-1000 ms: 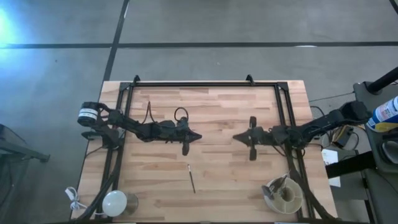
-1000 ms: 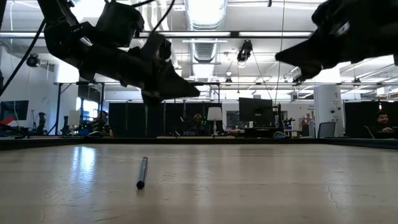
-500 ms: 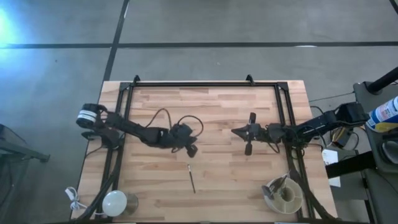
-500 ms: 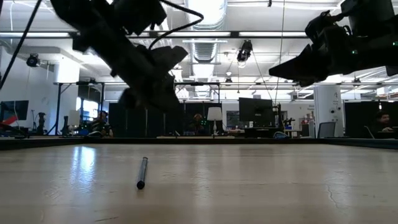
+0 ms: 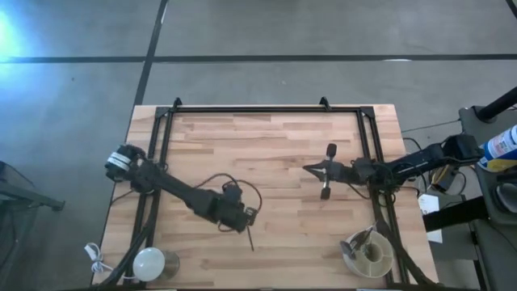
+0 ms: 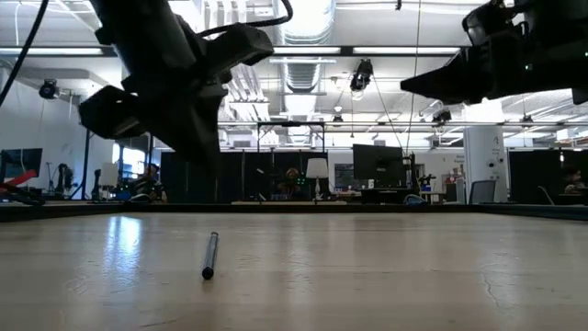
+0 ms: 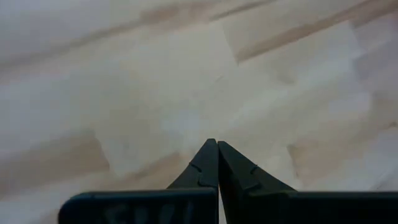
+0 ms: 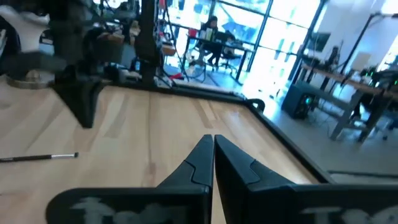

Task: Put items in baskets/containers
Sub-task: Put the black eyeshadow brush into the white organizer

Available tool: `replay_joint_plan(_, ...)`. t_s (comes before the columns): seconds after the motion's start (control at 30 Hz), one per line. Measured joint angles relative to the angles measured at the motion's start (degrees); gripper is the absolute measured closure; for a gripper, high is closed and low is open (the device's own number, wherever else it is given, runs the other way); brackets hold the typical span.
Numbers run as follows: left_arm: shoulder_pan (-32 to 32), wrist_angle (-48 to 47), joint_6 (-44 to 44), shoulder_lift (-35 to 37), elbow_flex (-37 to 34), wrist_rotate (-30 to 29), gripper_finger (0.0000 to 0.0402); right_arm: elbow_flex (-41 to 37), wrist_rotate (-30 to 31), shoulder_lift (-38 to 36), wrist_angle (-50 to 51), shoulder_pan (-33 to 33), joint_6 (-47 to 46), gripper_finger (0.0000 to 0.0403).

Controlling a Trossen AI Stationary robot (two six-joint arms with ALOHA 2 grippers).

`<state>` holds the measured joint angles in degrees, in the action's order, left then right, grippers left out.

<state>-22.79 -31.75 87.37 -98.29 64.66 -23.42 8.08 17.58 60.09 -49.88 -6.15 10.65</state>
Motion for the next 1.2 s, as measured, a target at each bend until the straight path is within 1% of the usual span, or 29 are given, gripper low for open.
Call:
replay_joint_plan(0.1, -1.3, -4.9, 6.3, -4.3, 4.8, 0.3, 0.0397, 0.0, -1.0, -1.6, 0.0, 0.0, 1.6, 0.0394)
replay_joint_plan(0.2, -1.4, -7.8, 11.3, -8.8, 9.4, 2.0, 0.0374, 0.0, -3.0, -2.9, 0.8, 0.1, 2.0, 0.0394)
replay_joint_plan(0.33, -1.4, -9.6, 15.0, -13.8, 14.9, 3.7, 0.0327, 0.0, -4.2, -3.8, 3.3, 0.1, 2.4, 0.0394)
replay_joint_plan(0.43, -1.4, -13.6, 16.9, -16.8, 18.2, 5.3, 0.0297, 0.0, -4.3, -3.8, 5.4, 0.1, 1.7, 0.0394)
replay_joint_plan(0.5, -1.4, -17.1, 18.3, -18.4, 20.1, 5.7, 0.0283, 0.0, -4.4, -3.8, 7.0, 0.1, 1.4, 0.0394)
replay_joint_plan(0.6, -1.4, -21.4, 20.3, -20.0, 22.1, 4.8, 0.0273, -0.2, -4.4, -3.7, 8.7, 0.1, 0.2, 0.0394)
replay_joint_plan(0.77, -1.3, -21.4, 22.1, -21.7, 22.3, 0.3, 0.0273, -0.8, -4.8, -3.7, 9.6, 0.0, -0.2, 0.0394)
replay_joint_plan(0.87, -1.1, -20.4, 22.1, -22.2, 21.7, 0.0, 0.0283, -1.2, -6.1, -3.7, 9.6, 0.0, -0.1, 0.0394)
replay_joint_plan(1.0, -1.1, -20.1, 22.4, -22.7, 21.3, -0.5, 0.0312, -1.4, -7.1, -3.7, 9.7, 0.1, 0.1, 0.0394)
replay_joint_plan(1.2, -1.3, -20.1, 22.5, -22.8, 21.5, 0.1, 0.0369, -1.4, -7.6, -3.8, 9.6, 0.1, 1.8, 0.0394)
